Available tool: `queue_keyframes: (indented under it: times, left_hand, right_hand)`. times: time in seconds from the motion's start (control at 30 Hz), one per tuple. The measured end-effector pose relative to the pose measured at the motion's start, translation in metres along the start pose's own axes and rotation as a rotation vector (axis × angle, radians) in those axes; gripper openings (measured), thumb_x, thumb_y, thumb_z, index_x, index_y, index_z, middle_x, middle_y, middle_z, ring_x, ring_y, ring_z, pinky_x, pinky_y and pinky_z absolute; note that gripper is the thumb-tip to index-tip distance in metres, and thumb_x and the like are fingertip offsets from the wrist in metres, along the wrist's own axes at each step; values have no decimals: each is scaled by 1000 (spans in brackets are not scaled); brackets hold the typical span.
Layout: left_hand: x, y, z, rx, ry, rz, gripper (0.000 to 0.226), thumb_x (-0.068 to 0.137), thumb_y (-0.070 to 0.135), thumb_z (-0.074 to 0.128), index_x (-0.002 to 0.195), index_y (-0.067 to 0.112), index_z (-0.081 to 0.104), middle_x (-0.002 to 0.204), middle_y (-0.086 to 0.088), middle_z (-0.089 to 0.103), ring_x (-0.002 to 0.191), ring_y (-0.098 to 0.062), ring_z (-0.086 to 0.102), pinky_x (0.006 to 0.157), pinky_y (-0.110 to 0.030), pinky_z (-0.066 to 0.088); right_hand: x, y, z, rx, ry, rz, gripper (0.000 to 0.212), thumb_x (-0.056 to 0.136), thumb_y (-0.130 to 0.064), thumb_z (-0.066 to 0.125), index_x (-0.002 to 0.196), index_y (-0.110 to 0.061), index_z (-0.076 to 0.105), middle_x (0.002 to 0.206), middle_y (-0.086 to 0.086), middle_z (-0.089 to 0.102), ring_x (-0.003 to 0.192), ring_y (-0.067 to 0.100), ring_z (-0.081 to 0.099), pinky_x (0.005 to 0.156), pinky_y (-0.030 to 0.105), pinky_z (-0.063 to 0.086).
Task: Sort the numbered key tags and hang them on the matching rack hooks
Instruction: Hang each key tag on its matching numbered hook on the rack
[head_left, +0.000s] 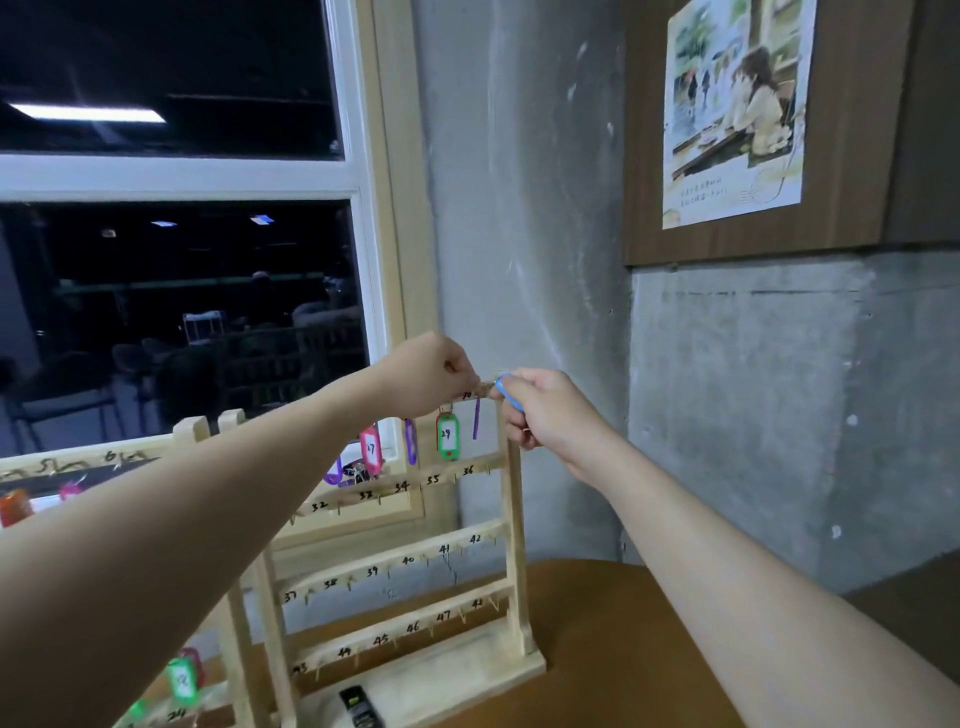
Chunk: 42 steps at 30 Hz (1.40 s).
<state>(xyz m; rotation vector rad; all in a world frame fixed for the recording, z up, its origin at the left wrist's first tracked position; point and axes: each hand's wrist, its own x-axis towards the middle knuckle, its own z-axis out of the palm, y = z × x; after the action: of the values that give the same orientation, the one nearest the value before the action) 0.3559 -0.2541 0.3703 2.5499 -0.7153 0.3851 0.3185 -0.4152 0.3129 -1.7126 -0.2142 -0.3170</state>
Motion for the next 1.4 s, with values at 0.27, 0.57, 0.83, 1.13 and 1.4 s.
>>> queue_keyframes:
  times: [0.27, 0.57, 0.83, 1.13, 1.4]
  left_hand:
    - [4, -6, 7, 0, -17, 37, 32, 92, 39, 71, 79, 9, 67, 63, 4, 53, 58, -15, 44, 55, -25, 37]
    - [0, -7, 4, 91, -2, 67, 18, 95, 30, 67, 81, 20, 70, 73, 6, 65, 67, -13, 57, 58, -22, 43]
    - [-10, -4, -4, 126, 19, 103, 20, 95, 19, 63, 76, 23, 64, 74, 10, 63, 72, -14, 60, 66, -25, 46]
    - [-57, 5, -21, 29, 150, 171, 19, 95, 15, 55, 81, 24, 65, 80, 9, 68, 74, -7, 62, 68, -22, 47]
    - [-176, -24, 3, -22, 21, 42, 10, 95, 18, 63, 92, 16, 72, 87, 6, 71, 79, -6, 66, 74, -24, 54]
  right_hand:
    - [8, 9, 1, -24, -14, -10, 23, 103, -12, 42, 86, -11, 57, 56, 3, 37, 39, 15, 41, 43, 21, 28]
    - [10, 15, 8, -151, -5, -3, 25, 101, -11, 43, 82, -10, 59, 49, 1, 40, 38, 15, 43, 45, 23, 30]
    - [0, 27, 7, -221, -18, 5, 28, 105, -22, 47, 86, -6, 59, 55, 4, 46, 42, 16, 46, 44, 21, 35]
    - [-47, 42, 13, -197, -8, 134, 24, 103, -21, 51, 90, -6, 66, 54, 0, 49, 47, 17, 48, 45, 25, 34]
    - [-165, 64, 55, -211, -102, 182, 26, 98, -20, 58, 73, -14, 62, 54, 1, 49, 50, 18, 47, 52, 26, 36]
